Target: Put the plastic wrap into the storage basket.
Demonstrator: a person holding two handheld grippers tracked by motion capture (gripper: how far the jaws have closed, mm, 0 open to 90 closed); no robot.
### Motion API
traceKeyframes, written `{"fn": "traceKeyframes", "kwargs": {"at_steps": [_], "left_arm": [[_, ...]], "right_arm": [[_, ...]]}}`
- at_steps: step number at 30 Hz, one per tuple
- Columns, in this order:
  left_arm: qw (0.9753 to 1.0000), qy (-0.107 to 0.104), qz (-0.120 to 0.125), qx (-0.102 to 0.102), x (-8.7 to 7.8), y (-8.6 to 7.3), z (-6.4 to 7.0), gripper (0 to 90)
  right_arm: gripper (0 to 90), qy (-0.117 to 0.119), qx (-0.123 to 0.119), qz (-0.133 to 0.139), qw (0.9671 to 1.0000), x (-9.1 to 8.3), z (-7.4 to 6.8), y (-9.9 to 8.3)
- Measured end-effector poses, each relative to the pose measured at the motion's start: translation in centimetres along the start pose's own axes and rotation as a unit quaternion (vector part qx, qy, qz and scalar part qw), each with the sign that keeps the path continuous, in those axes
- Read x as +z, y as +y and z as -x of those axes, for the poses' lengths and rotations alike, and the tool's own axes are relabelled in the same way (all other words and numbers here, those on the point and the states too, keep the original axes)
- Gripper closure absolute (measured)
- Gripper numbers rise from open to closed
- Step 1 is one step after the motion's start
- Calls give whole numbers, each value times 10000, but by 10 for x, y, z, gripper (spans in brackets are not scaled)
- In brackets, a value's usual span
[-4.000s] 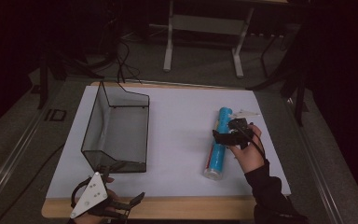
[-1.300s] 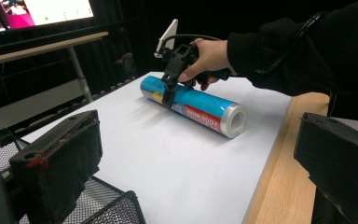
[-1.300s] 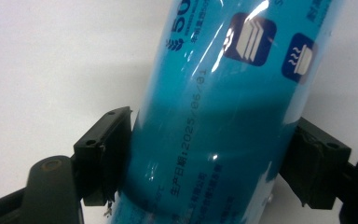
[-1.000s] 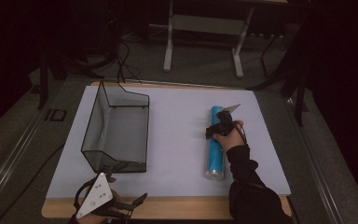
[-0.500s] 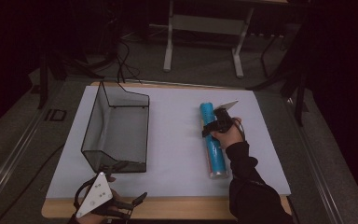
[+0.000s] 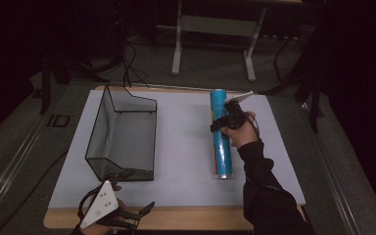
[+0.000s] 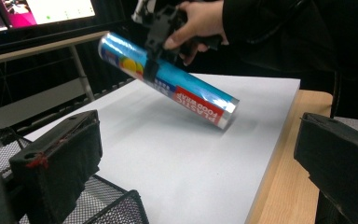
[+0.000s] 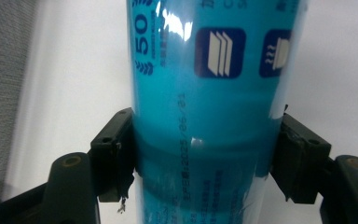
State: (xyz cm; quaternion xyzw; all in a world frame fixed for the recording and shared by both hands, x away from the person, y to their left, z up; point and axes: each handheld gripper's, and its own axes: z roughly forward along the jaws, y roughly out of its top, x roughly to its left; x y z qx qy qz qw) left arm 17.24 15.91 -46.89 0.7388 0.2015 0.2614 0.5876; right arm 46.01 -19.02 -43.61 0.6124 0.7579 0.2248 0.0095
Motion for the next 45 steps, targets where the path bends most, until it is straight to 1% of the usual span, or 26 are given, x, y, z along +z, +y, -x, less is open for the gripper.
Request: {"fn": "traceKeyframes", "kwargs": {"at_steps": [3, 8, 12, 15, 19, 22, 25, 28, 29, 32, 37, 41, 45], "left_arm": [[10000, 1, 3, 3, 0, 0, 0, 15], [10000, -4, 3, 9, 0, 0, 0, 15], [10000, -4, 5, 13, 0, 0, 0, 15], [10000, -4, 1, 15, 0, 0, 0, 15], [10000, -9, 1, 14, 0, 0, 0, 15], [10000, -17, 15, 0, 0, 0, 0, 15], [10000, -23, 7, 8, 0, 0, 0, 15], [10000, -34, 1, 7, 0, 0, 0, 15], [10000, -36, -2, 7, 0, 0, 0, 15], [10000, -47, -12, 9, 0, 0, 1, 15], [10000, -33, 20, 11, 0, 0, 1, 15], [10000, -21, 14, 28, -1, 0, 0, 15], [10000, -4, 37, 58, -2, 1, 1, 15]], "right_arm": [[319, 60, -92, 161, 9998, -13, -7, 4], [319, 238, -208, 433, 9986, -34, -17, 10], [319, 264, -373, 697, 9965, -49, -28, 13], [320, 382, -452, 939, 9938, -61, -36, 15], [320, 435, -584, 1237, 9896, -74, -47, 16], [319, 485, -722, 1445, 9857, -82, -55, 16], [320, 533, -919, 1733, 9791, -91, -65, 15], [320, 575, -1061, 1926, 9738, -98, -74, 14], [320, 648, -1108, 1932, 9727, -100, -77, 14], [320, 803, -1151, 1919, 9713, -102, -87, 14], [320, 812, -1344, 1934, 9685, -101, -112, 16], [319, 991, -1412, 1959, 9653, -99, -132, 20], [320, 1065, -1473, 1963, 9636, -95, -151, 23]]}}
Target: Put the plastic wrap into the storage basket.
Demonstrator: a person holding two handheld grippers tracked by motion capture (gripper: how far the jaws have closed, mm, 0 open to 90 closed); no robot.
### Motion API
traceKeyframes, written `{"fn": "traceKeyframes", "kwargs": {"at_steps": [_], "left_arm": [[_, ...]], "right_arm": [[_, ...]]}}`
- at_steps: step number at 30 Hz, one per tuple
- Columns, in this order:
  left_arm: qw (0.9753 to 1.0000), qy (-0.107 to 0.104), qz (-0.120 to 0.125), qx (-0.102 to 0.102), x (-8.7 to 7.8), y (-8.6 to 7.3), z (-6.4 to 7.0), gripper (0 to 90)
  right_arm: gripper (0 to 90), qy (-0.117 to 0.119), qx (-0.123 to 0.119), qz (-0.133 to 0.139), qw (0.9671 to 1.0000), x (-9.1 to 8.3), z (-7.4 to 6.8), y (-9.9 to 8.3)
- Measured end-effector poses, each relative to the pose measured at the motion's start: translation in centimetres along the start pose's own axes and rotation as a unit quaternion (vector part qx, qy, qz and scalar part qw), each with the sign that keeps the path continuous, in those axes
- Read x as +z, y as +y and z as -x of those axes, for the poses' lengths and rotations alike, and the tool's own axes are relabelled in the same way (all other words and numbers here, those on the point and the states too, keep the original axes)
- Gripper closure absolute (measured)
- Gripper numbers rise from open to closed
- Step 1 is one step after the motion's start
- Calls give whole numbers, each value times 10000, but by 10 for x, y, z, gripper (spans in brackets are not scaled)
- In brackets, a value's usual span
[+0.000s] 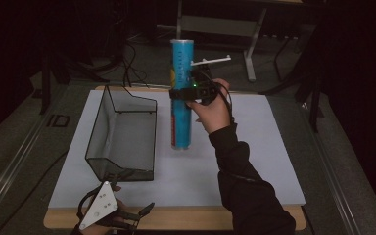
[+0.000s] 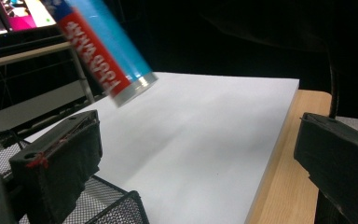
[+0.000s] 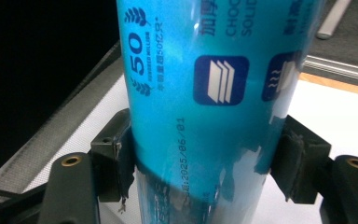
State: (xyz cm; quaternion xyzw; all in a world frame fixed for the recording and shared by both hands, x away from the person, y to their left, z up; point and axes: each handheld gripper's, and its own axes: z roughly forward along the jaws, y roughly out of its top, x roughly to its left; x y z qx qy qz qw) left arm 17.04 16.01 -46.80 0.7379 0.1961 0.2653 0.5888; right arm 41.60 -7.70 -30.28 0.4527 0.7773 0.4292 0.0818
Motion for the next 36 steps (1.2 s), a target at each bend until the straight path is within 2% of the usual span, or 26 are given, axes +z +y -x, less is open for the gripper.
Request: {"fn": "traceKeyframes", "kwargs": {"at_steps": [6, 10, 16, 19, 21, 24, 26, 32, 36], "left_arm": [[10000, 7, 38, 38, -2, 1, 0, 15], [10000, 7, 64, 67, -3, 1, 1, 15], [9998, 63, 112, 138, -5, 2, 2, 15], [9997, 100, 162, 119, -6, 3, 2, 15], [9997, 121, 164, 128, -7, 3, 1, 15], [9997, 130, 176, 124, -8, 3, 1, 15], [9997, 131, 175, 121, -8, 3, 1, 15], [9998, 101, 145, 121, -7, 2, 0, 15], [9998, 71, 128, 115, -6, 2, 0, 15]], "right_arm": [[320, 225, -17, 19, 9997, 18, -24, 8], [319, 395, 54, 60, 9992, 31, -39, 11], [319, 615, 180, -35, 9979, 54, -60, 11], [319, 647, 189, -107, 9977, 64, -66, 8], [319, 590, 227, -161, 9979, 79, -71, 2], [319, 535, 319, -193, 9979, 92, -71, -6], [319, 469, 395, -316, 9976, 100, -68, -10], [319, 387, 531, -651, 9957, 116, -61, -21], [319, 390, 577, -763, 9947, 123, -59, -26]]}}
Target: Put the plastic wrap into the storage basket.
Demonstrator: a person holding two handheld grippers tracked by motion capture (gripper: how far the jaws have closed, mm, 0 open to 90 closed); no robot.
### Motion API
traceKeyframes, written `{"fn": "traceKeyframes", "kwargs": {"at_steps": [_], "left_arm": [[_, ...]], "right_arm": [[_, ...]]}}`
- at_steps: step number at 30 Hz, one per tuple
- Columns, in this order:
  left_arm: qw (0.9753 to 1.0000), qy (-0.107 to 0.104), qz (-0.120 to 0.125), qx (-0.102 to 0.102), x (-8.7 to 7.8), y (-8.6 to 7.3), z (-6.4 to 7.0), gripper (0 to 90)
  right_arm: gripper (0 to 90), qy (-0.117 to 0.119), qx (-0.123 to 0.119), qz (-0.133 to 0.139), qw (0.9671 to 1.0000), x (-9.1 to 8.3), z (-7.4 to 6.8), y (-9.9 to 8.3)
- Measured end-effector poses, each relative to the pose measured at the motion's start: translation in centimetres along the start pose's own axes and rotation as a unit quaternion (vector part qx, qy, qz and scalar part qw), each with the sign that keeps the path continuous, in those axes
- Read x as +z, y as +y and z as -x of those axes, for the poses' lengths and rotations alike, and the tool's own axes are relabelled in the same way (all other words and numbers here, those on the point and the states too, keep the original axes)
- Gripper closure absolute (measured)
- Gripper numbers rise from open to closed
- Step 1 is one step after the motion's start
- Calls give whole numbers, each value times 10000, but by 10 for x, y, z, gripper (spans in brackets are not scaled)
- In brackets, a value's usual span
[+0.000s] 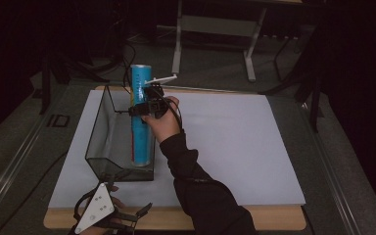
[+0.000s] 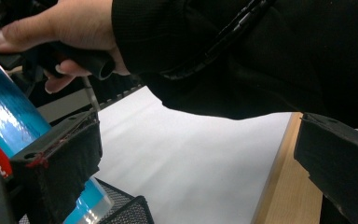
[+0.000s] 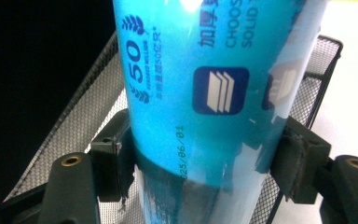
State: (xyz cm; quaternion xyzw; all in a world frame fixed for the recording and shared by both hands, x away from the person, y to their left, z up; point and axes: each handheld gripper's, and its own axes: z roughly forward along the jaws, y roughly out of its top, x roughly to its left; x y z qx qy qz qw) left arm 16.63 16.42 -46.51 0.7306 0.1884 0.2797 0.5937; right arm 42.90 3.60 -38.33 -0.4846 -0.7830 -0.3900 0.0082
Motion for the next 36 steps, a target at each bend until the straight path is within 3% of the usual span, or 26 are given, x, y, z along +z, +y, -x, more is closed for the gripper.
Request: {"fn": "traceKeyframes", "kwargs": {"at_steps": [8, 11, 15, 21, 25, 36], "left_arm": [[10000, -28, -2, -25, 0, 0, 0, 15], [10000, -51, -13, -31, 0, 0, 0, 15], [10000, -61, -17, -34, 1, -1, 0, 15], [10000, -62, -10, -38, 1, -1, 0, 15], [10000, -79, -21, -38, 1, -1, 0, 15], [9999, -107, 12, -48, -1, -1, 0, 15]], "right_arm": [[319, -47, 24, -212, 9998, 12, 4, -3], [318, -211, 2, -308, 9993, 22, 7, -7], [317, -81, 214, -322, 9992, 29, 15, -8], [315, -144, 355, -281, 9989, 37, 19, -8], [313, -167, 313, -304, 9989, 41, 19, -9], [300, -302, 589, -463, 9967, 68, 29, -23]]}}
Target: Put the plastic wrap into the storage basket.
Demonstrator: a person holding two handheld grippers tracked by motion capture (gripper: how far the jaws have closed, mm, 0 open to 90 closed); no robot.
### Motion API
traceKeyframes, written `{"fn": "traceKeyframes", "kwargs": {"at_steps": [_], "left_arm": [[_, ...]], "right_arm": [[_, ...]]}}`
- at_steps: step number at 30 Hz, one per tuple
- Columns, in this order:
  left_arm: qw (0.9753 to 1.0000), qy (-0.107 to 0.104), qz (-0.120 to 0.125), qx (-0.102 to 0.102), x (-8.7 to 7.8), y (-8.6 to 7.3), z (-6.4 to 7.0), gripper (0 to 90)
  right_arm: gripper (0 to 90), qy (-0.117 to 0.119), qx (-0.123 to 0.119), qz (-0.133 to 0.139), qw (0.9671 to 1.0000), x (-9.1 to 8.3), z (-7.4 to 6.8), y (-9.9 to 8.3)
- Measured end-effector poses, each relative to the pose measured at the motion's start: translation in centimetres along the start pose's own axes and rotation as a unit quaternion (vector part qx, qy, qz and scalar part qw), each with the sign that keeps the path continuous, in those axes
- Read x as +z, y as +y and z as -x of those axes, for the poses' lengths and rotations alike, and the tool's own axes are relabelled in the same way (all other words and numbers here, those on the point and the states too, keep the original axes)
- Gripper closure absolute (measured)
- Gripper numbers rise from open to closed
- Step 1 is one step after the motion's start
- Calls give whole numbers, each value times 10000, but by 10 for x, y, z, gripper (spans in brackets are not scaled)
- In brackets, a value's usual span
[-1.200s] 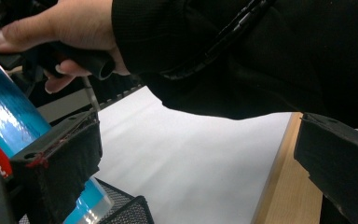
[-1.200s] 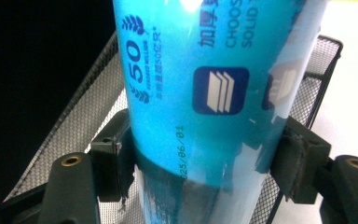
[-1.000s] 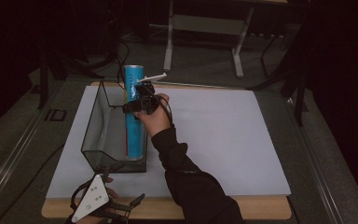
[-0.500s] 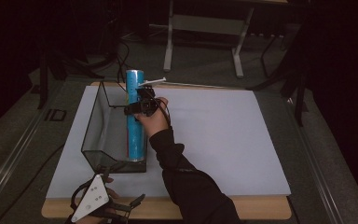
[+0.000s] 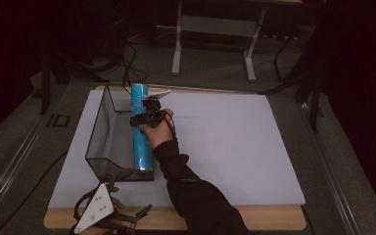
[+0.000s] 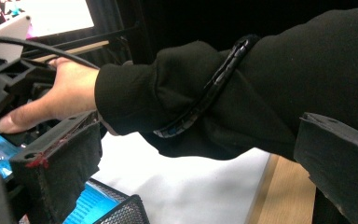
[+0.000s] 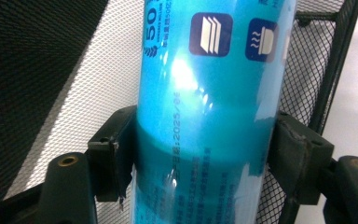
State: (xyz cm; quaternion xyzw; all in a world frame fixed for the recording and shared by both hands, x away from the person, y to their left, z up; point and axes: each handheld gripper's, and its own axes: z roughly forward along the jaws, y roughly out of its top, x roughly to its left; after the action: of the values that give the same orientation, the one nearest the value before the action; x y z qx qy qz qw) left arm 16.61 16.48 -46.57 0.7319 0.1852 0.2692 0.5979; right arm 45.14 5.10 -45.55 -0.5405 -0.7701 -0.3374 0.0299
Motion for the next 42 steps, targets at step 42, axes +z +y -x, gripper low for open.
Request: {"fn": "traceKeyframes", "kwargs": {"at_steps": [42], "left_arm": [[9999, -83, -129, -36, 6, -2, 1, 15]], "right_arm": [[136, -155, -2153, 210, 9762, -56, 17, -9]]}}
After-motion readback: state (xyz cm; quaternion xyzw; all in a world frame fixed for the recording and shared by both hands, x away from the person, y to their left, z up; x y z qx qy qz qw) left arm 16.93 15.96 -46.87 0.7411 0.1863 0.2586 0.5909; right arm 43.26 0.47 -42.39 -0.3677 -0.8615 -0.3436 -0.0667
